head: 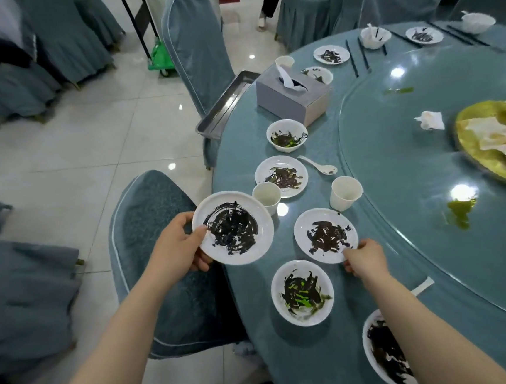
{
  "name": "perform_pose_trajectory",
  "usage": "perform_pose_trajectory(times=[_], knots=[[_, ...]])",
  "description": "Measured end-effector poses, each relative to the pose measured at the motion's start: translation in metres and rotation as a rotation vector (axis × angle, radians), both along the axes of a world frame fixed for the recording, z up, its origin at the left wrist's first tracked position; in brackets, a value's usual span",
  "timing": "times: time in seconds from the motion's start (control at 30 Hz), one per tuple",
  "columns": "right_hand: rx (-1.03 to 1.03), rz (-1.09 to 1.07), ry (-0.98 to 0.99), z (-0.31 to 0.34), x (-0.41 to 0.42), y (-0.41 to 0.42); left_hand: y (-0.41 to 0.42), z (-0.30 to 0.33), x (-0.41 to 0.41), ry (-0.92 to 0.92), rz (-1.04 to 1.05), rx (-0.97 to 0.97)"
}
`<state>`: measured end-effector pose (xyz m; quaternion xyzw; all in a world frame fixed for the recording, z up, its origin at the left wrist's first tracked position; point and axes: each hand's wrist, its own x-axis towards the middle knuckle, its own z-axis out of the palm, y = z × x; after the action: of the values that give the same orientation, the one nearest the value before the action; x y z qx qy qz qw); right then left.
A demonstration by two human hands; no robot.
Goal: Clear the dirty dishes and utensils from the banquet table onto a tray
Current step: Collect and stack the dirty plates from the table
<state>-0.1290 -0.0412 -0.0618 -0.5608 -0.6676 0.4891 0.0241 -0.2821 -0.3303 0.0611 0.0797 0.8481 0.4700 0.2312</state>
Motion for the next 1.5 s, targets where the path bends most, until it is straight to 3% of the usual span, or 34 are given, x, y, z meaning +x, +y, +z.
perform_pose_trajectory(times=[0.37, 0.67, 1.03, 1.27, 1.5], knots=[[-0.146, -0.109, 0.346, 0.079, -0.003, -0.047, -0.037, 0.006, -0.007, -0.009, 0.023, 0.152], [-0.184, 0.022, 0.602, 0.14, -0.045, -0.213, -0.134, 0.035, -0.012, -0.049, -0.064, 0.319], [-0.104, 0.458, 0.512, 0.16, -0.118, -0.362, -0.267, 0.046, -0.046, -0.012, 0.012, 0.359], [-0.114, 0.471, 0.574, 0.161, -0.18, -0.405, -0.319, 0.046, -0.085, -0.058, 0.091, 0.411], [-0.153, 0.515, 0.565, 0.163, -0.285, -0.428, -0.336, 0.048, -0.173, 0.0, 0.22, 0.384]])
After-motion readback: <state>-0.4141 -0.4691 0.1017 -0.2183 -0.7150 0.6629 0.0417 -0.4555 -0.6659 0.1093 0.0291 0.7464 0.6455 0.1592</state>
